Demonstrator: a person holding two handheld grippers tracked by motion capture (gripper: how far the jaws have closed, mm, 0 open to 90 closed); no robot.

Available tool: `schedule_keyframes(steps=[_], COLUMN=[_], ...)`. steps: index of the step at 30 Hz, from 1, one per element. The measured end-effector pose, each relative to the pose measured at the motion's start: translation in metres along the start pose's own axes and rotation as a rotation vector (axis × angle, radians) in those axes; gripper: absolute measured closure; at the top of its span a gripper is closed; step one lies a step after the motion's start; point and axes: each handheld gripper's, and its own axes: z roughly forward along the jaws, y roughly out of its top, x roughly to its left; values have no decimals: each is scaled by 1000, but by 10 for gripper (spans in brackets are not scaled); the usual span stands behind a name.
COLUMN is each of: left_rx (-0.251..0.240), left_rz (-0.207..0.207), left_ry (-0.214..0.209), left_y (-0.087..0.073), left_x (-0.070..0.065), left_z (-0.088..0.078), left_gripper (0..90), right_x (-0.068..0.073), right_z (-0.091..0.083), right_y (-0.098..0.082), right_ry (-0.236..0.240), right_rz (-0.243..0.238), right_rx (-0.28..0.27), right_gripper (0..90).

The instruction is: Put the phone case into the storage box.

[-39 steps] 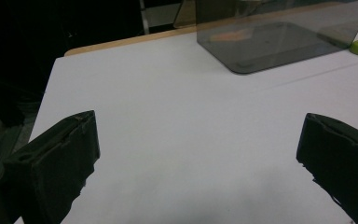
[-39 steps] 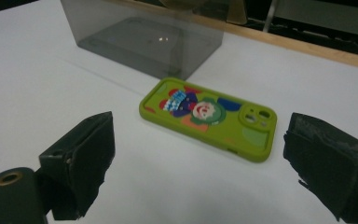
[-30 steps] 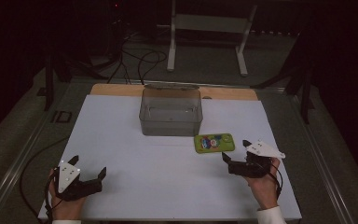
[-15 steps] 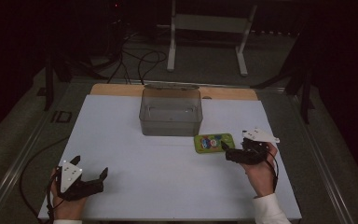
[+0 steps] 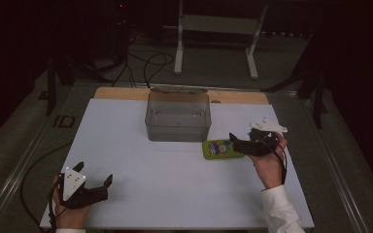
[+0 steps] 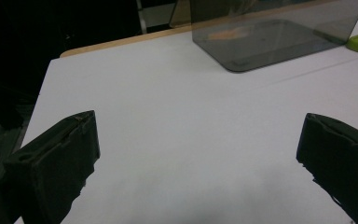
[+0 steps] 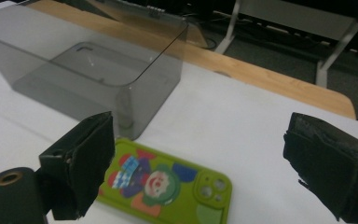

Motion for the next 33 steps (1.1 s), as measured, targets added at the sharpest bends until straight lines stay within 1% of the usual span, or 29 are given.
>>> schedule_keyframes(steps=[5, 10, 11, 12, 13, 15, 17, 18, 19, 21, 24, 27, 32, 33], left_rx=[-2, -1, 0, -1, -2, -3, -3, -3, -3, -1, 0, -3, -4, -4], left_rz=[-2, -1, 0, 0, -1, 0, 0, 0, 0, 1, 3, 3, 3, 5], left_ry=[1, -1, 0, -1, -2, -2, -2, -3, -3, -3, -5, -6, -8, -8], left_y=[0, 0, 0, 0, 0, 0, 0, 0, 0, 0, 0, 0, 0, 0], left_x=[0, 0, 0, 0, 0, 0, 0, 0, 0, 0, 0, -1, -1, -1], left_z=[0, 0, 0, 0, 0, 0, 0, 0, 0, 0, 1, 0, 1, 1], left_gripper=[0, 0, 0, 0, 0, 0, 0, 0, 0, 0, 0, 0, 0, 0], right_x=[-3, -13, -17, -17, -23, -27, -27, -29, -29, -35, -39, -43, -50, -51], right_z=[11, 25, 32, 32, 39, 47, 47, 50, 50, 63, 70, 77, 86, 87], right_y=[6, 10, 10, 10, 9, 7, 7, 5, 5, 0, -2, -5, -11, -12], right_ry=[-13, -25, -32, -32, -32, -37, -37, -40, -40, -38, -40, -41, -55, -59], right_rz=[-3, 7, 6, 6, 15, 17, 17, 14, 14, 29, 38, 60, 78, 81], right_rx=[19, 52, 62, 62, 76, 99, 99, 111, 111, 145, 158, 178, 213, 220], right_gripper=[91, 101, 113, 113, 128, 133, 133, 134, 134, 145, 152, 154, 165, 178])
